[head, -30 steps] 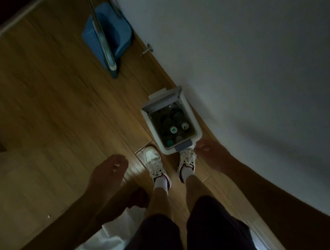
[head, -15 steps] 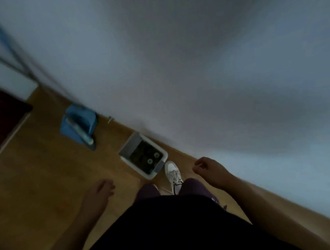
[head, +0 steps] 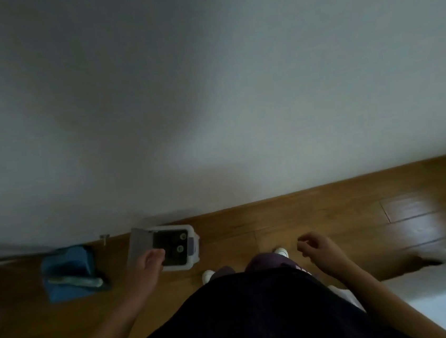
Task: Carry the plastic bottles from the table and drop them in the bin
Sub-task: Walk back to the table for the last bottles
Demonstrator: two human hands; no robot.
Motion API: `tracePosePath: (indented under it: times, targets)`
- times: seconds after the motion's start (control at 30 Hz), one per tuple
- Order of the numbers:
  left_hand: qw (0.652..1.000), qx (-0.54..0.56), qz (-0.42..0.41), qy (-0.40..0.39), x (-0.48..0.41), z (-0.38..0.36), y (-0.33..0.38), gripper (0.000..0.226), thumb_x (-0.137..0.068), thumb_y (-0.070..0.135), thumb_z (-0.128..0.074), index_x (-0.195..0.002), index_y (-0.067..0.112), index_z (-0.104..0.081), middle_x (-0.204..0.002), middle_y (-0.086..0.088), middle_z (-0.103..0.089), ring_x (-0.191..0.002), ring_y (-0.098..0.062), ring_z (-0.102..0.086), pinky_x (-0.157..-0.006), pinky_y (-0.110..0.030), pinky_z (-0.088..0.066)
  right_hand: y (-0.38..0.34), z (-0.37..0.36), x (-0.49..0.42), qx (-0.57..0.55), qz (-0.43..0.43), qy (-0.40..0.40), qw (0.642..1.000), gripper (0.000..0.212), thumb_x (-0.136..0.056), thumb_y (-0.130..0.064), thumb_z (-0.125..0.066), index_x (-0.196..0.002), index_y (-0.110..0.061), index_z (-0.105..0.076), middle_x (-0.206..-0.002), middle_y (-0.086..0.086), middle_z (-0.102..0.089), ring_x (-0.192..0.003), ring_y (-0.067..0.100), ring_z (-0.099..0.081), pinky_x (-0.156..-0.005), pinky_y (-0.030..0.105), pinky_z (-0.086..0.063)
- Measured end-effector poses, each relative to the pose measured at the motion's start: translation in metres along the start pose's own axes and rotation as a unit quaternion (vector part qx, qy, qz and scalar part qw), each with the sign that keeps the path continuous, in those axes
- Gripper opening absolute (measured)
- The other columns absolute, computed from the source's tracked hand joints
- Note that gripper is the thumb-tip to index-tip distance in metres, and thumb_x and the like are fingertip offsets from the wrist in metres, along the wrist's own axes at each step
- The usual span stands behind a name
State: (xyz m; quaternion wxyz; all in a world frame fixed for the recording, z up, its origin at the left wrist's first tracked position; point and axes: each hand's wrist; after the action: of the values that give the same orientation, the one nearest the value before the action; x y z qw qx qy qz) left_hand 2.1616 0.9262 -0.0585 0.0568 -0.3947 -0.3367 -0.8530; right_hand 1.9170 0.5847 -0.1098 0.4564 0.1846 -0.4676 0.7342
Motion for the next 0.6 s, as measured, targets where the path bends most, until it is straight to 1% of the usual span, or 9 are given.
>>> tracePosePath:
  times: [0.1, 0.23, 0.3, 0.4, 0.47, 0.53, 0.6]
  targets:
    - [0.999, -0.051, -0.015, -0.009, 0.0, -0.022, 0.028, 0.03, -0.104, 0.039, -0.045, -0.106, 0.019, -0.067, -0.103, -0.003, -0.07, -0.095, -0.016, -0.065, -0.072, -0.032, -0.047, 0.039, 0.017, 0.004, -0.048, -0.034, 0.026, 0.998, 0.025, -0.094, -0.033, -0.062, -0.112, -0.016, -0.068, -0.094, 0.0, -0.074, -0.086, 0.015, -0.07, -0.081, 0.04, -0.058]
    - [0.997, -0.078, -0.025, -0.011, -0.005, -0.058, 0.075, 0.026, -0.105, 0.032, -0.047, -0.106, 0.015, -0.066, -0.102, -0.008, -0.068, -0.09, -0.019, -0.064, -0.066, -0.031, -0.046, 0.084, 0.047, 0.009, -0.107, -0.074, 0.039, 0.991, 0.027, -0.096, -0.034, -0.059, -0.115, -0.015, -0.065, -0.097, 0.0, -0.072, -0.086, 0.014, -0.069, -0.071, 0.03, -0.054]
    - [0.994, -0.1, -0.034, -0.017, -0.009, -0.077, 0.095, 0.024, -0.104, 0.031, -0.048, -0.103, 0.017, -0.068, -0.101, -0.009, -0.07, -0.091, -0.025, -0.067, -0.071, -0.035, -0.051, 0.107, 0.063, 0.011, -0.133, -0.098, 0.042, 0.985, 0.027, -0.096, -0.034, -0.059, -0.115, -0.015, -0.065, -0.097, 0.001, -0.071, -0.087, 0.014, -0.069, -0.074, 0.031, -0.057]
    - [0.985, -0.155, -0.074, -0.033, -0.021, -0.108, 0.129, 0.021, -0.103, 0.026, -0.052, -0.091, 0.021, -0.069, -0.095, -0.005, -0.073, -0.091, -0.028, -0.069, -0.087, -0.044, -0.055, 0.139, 0.089, 0.012, -0.16, -0.115, 0.054, 0.979, 0.031, -0.096, -0.033, -0.06, -0.116, -0.011, -0.065, -0.098, 0.004, -0.071, -0.088, 0.017, -0.07, -0.086, 0.041, -0.059]
    - [0.979, -0.177, -0.089, -0.053, -0.025, -0.132, 0.157, 0.021, -0.103, 0.023, -0.053, -0.091, 0.017, -0.07, -0.094, -0.007, -0.074, -0.089, -0.028, -0.07, -0.088, -0.046, -0.055, 0.154, 0.111, 0.014, -0.18, -0.122, 0.074, 0.973, 0.031, -0.096, -0.033, -0.059, -0.115, -0.009, -0.065, -0.097, 0.004, -0.07, -0.088, 0.017, -0.069, -0.083, 0.038, -0.059]
    - [0.973, -0.197, -0.105, -0.066, -0.029, -0.158, 0.183, 0.022, -0.102, 0.023, -0.055, -0.091, 0.013, -0.07, -0.092, -0.008, -0.074, -0.086, -0.028, -0.071, -0.083, -0.042, -0.055, 0.162, 0.135, 0.021, -0.205, -0.13, 0.11, 0.964, 0.029, -0.097, -0.035, -0.058, -0.113, -0.012, -0.066, -0.096, 0.003, -0.069, -0.087, 0.016, -0.068, -0.078, 0.032, -0.058]
    - [0.965, -0.22, -0.117, -0.077, -0.036, -0.186, 0.207, 0.023, -0.102, 0.024, -0.055, -0.09, 0.011, -0.07, -0.091, -0.01, -0.075, -0.083, -0.029, -0.071, -0.073, -0.037, -0.052, 0.169, 0.158, 0.027, -0.236, -0.129, 0.148, 0.952, 0.026, -0.097, -0.036, -0.057, -0.111, -0.016, -0.065, -0.097, 0.002, -0.07, -0.089, 0.016, -0.068, -0.079, 0.032, -0.059]
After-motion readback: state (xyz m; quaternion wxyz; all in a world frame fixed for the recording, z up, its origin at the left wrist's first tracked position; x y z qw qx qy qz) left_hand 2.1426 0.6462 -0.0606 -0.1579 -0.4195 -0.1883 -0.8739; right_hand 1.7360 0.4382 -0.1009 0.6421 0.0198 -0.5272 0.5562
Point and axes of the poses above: each hand's wrist, its own x-axis away from the middle knuckle, its own z-axis out of the back of the hand, y = z × x
